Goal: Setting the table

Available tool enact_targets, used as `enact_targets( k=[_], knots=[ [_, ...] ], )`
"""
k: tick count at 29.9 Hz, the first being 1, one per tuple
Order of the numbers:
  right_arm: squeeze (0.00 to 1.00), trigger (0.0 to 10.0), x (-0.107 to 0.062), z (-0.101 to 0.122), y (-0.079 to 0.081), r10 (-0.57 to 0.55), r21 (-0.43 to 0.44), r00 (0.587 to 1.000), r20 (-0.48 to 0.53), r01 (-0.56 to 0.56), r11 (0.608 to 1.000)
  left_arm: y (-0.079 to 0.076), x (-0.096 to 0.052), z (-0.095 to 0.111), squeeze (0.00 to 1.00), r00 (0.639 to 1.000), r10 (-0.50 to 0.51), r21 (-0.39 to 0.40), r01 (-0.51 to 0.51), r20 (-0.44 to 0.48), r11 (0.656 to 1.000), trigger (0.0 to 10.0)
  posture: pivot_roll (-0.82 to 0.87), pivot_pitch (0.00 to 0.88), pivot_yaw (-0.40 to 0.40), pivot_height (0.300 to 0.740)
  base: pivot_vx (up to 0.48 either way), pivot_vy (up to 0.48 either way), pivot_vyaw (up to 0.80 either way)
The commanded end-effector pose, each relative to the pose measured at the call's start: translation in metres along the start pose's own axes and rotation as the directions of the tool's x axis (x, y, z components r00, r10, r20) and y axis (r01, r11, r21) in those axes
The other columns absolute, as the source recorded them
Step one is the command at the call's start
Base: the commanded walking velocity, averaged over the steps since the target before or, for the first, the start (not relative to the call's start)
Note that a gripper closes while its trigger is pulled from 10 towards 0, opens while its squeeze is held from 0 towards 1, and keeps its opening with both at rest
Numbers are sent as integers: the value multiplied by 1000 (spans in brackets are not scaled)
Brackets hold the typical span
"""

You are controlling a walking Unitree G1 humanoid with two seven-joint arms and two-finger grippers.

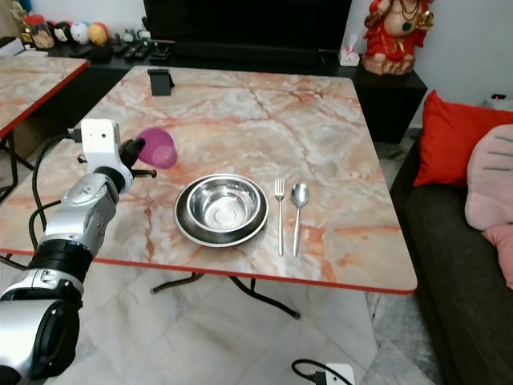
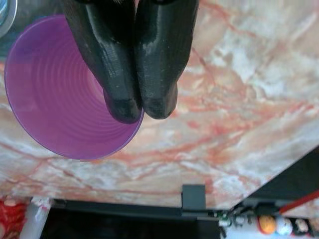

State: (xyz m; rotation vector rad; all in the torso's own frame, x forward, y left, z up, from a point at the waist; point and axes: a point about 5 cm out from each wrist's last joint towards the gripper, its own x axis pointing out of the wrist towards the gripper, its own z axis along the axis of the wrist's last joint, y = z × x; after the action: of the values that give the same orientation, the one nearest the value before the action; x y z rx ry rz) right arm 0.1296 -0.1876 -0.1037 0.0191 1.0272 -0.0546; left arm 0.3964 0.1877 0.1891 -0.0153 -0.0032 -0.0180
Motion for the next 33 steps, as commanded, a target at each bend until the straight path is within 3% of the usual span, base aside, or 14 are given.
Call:
enact_targets(
  k=[1,5,16,20,33],
  knots=[
    [0,10000,0,-1,-2,-3,-2,1000,-6,3,1000,-3,2,-1,0,1000,16,-15,-16,-19,1000,10000,33,0,-36,740,0,0,0],
    [0,10000,0,-1,-1,0,-3,1000,-9,0,1000,-5,2,-11,0,995,43,-31,-46,-87,998,10000,35,0,-38,740,0,0,0],
    [0,10000,0,-1,-1,3,-10,1000,-13,-3,1000,2,10,-4,0,963,164,-38,-176,-213,984,10000,36,0,-35,740,0,0,0],
    [0,10000,0,-2,-1,4,-15,1000,-19,-5,1000,0,10,-9,0,947,167,-97,-200,-273,975,10000,37,0,-35,740,0,0,0],
    [0,10000,-1,-3,-2,4,-13,1000,-17,-4,1000,1,7,-15,0,926,170,-137,-226,-337,964,10000,32,0,-30,740,0,0,0]
  ],
)
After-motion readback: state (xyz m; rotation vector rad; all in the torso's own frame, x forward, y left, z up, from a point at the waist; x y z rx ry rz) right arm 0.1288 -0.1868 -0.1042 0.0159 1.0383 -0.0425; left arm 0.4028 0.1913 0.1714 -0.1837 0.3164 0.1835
